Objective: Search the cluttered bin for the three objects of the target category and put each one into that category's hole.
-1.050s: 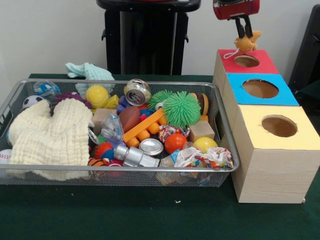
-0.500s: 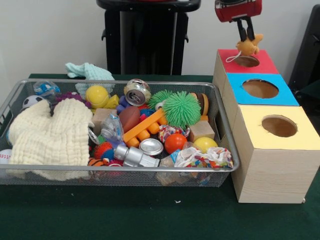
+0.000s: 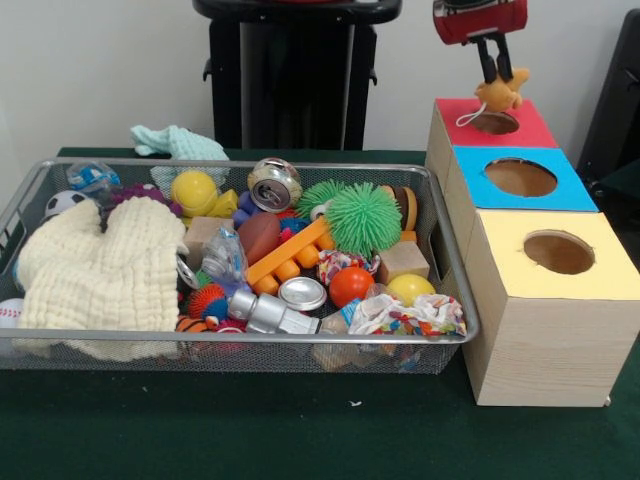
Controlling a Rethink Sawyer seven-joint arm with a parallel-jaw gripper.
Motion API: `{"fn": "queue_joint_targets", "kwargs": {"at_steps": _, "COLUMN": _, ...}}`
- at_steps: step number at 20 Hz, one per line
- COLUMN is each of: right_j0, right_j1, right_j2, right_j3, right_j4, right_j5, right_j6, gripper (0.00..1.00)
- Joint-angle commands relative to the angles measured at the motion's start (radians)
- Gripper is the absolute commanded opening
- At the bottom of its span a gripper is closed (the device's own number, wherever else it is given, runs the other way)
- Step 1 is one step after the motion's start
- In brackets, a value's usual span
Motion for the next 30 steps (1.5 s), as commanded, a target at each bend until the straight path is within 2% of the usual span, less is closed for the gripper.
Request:
{"fn": "queue_joint_targets", "kwargs": {"at_steps": 1, "right_j0": -0.028, "right_j1": 0.053, "right_j2": 0.055, "right_j3": -0.092, "right_j4": -0.011, "right_j5": -0.085, "right_j6": 0.288, "gripper": 0.00}}
{"fn": "queue_joint_targets", "kwargs": {"at_steps": 10, "right_j0": -0.025, "right_j1": 0.055, "right_j2": 0.044, "right_j3": -0.096, "right_j4": -0.025, "right_j5": -0.094, "right_j6": 0.274, "gripper": 0.00}}
{"fn": "queue_joint_targets", "kwargs": {"at_steps": 11, "right_j0": -0.025, "right_j1": 0.055, "right_j2": 0.043, "right_j3": -0.096, "right_j4": -0.029, "right_j5": -0.097, "right_j6": 0.276, "gripper": 1.00}}
{"fn": "queue_joint_targets", "kwargs": {"at_steps": 15, "right_j0": -0.019, "right_j1": 0.052, "right_j2": 0.029, "right_j3": -0.100, "right_j4": -0.036, "right_j5": -0.099, "right_j6": 0.264, "gripper": 1.00}}
{"fn": "queue_joint_targets", "kwargs": {"at_steps": 20, "right_j0": 0.022, "right_j1": 0.034, "right_j2": -0.031, "right_j3": -0.125, "right_j4": -0.033, "right_j5": -0.071, "right_j6": 0.219, "gripper": 1.00}}
{"fn": "queue_joint_targets", "kwargs": {"at_steps": 25, "right_j0": 0.016, "right_j1": 0.033, "right_j2": -0.027, "right_j3": -0.125, "right_j4": -0.035, "right_j5": -0.067, "right_j6": 0.219, "gripper": 1.00}}
{"fn": "queue_joint_targets", "kwargs": {"at_steps": 30, "right_j0": 0.041, "right_j1": 0.010, "right_j2": -0.070, "right_j3": -0.142, "right_j4": -0.027, "right_j5": -0.015, "right_j6": 0.185, "gripper": 1.00}}
